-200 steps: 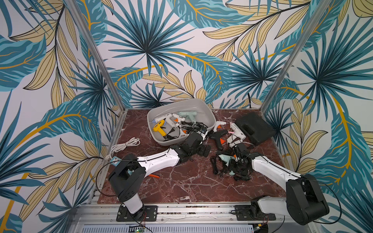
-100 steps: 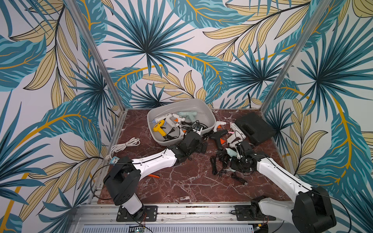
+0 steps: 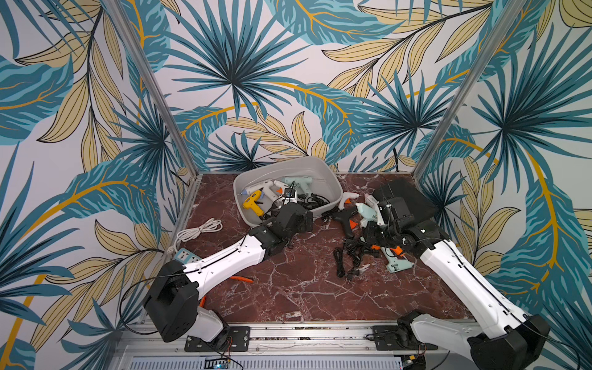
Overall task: Put the hot melt glue gun into the storage box
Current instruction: Pick up the hot melt adhesive gun from the center of the board, then place the hot melt adhesive gun in the storage box.
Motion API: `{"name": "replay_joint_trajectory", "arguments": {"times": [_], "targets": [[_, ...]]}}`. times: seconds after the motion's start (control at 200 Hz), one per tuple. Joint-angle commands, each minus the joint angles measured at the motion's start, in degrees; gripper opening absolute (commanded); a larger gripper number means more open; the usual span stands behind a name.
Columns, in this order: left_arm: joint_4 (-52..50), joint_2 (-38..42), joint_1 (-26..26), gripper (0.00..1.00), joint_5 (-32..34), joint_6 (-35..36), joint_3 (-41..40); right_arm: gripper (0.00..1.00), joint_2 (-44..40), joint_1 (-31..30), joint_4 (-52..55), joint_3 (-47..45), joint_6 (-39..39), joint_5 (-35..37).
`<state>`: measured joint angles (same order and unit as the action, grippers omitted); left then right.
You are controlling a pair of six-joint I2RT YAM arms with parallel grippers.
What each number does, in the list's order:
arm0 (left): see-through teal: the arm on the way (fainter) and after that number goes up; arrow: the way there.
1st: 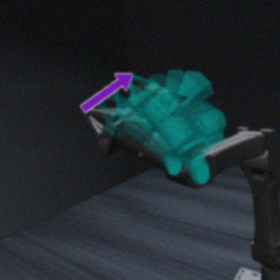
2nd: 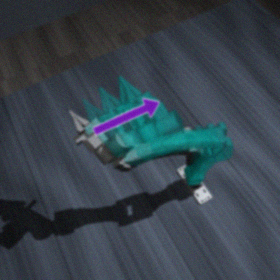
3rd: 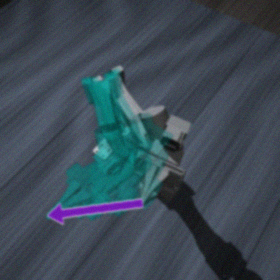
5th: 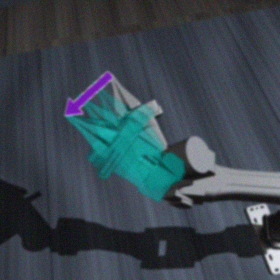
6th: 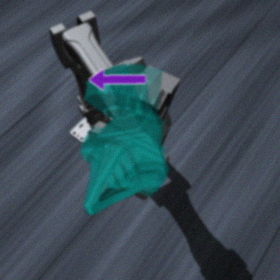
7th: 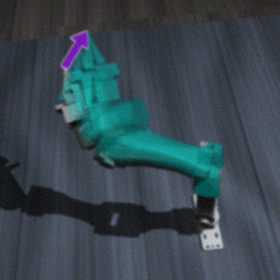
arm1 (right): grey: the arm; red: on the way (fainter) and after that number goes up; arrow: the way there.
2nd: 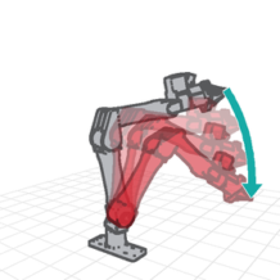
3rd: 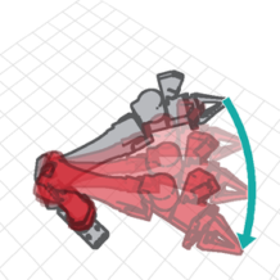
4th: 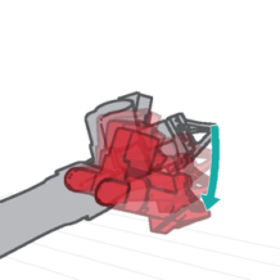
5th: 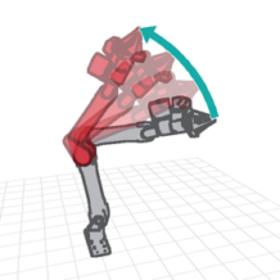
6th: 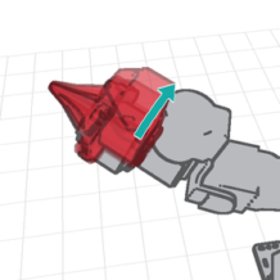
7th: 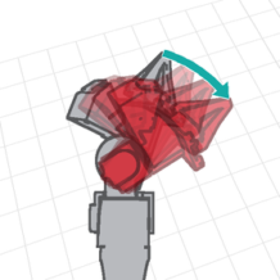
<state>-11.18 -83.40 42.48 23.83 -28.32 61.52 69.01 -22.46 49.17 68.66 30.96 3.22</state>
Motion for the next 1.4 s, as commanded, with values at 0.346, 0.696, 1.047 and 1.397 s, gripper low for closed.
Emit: {"name": "replay_joint_trajectory", "arguments": {"times": [0.346, 0.696, 1.047, 1.397], "targets": [[-3.48, 5.18, -3.78, 1.00, 3.50, -4.39, -3.67, 0.14, 28.23, -2.24, -3.53, 34.85, -8.88, 1.99], [-3.87, 5.90, -4.39, 1.00, 2.33, -5.05, -4.77, 0.12, 51.66, -2.28, -4.93, 60.81, -15.22, 0.69], [-5.82, 8.56, -5.18, 1.00, 4.47, -5.25, -5.80, 0.12, 65.48, -2.24, -5.92, 69.76, -15.86, -0.02], [-6.12, 8.51, -6.10, 1.00, 4.47, -5.45, -5.88, 0.12, 71.88, -2.28, -5.70, 70.28, -16.32, -0.50]]}}
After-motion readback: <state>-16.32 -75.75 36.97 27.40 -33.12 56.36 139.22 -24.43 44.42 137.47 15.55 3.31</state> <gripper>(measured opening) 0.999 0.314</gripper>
